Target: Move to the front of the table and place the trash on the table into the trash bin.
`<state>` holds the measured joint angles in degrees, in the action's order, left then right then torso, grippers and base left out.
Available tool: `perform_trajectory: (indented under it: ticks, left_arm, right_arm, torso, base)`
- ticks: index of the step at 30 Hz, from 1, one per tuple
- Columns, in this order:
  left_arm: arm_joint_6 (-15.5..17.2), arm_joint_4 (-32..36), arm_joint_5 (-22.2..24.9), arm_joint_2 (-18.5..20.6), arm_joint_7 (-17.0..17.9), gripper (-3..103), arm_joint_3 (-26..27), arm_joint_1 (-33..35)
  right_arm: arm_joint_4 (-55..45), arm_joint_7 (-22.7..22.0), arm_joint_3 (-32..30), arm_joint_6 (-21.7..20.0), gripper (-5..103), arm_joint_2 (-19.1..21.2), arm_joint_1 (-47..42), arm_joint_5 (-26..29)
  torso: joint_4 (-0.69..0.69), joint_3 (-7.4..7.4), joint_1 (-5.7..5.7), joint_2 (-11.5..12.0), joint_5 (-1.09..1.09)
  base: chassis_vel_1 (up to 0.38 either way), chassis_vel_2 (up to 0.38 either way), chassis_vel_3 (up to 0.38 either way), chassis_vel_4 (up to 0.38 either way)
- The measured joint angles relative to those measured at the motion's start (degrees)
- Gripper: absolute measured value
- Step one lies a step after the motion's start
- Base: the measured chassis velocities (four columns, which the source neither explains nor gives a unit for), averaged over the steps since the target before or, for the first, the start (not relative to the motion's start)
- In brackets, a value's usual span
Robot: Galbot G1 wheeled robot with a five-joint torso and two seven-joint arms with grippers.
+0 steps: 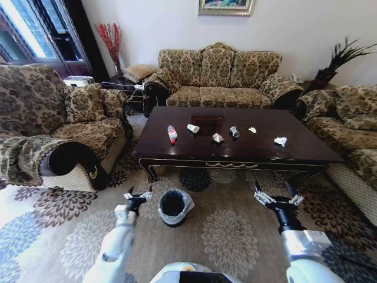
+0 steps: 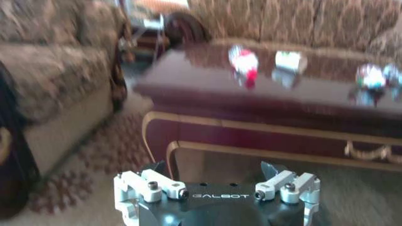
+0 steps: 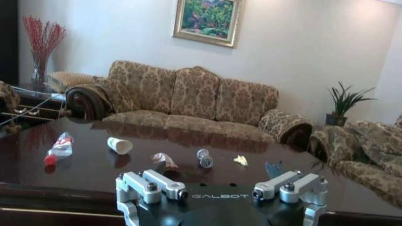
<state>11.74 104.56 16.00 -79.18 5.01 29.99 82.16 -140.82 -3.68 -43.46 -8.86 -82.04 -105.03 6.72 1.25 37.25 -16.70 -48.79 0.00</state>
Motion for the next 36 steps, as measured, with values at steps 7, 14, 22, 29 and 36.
perform_trajectory:
  ticks: [7,14,22,29,36]
  left_arm:
    - [-0.12,-14.29,0.0,-1.09,0.77,100,-6.27,-7.0]
    - [-1.47,-28.55,0.05,-1.44,0.37,100,-8.19,-16.12]
    - [-2.55,-42.45,0.34,-2.04,-0.9,100,-8.07,-25.82]
    - [-2.96,-52.71,-1.35,-3.84,-2.26,100,-7.62,-30.5]
    - [-3.13,-56.19,-1.86,-4.52,-3.82,100,-6.12,-31.06]
  right_arm:
    - [-0.73,-0.96,-0.53,0.0,100,-0.47,-1.07,-0.37]
    - [-0.65,-1.9,-1.04,0.37,100,-1.41,-2.57,-1.23]
    - [-0.68,-2.66,-1.66,0.77,100,-1.92,-3.19,-1.57]
    - [-0.93,-2.9,-2.46,1.13,100,-2.1,-3.68,-1.65]
    - [-1.15,-3.17,-3.0,1.03,100,-1.73,-3.42,-1.43]
  torso:
    - [0.01,0.0,0.0,0.0,-0.01]
    - [0.0,0.0,0.0,0.0,0.0]
    - [-0.01,0.0,0.0,0.0,0.01]
    - [0.0,0.0,0.0,0.0,-0.01]
    - [0.01,-0.01,0.0,0.0,0.0]
  base:
    - [0.0,0.0,0.0,0.0]
    - [0.0,0.0,0.0,0.0]
    - [0.0,0.0,0.0,0.0]
    - [0.0,0.0,0.0,0.0]
    - [0.0,0.0,0.0,0.0]
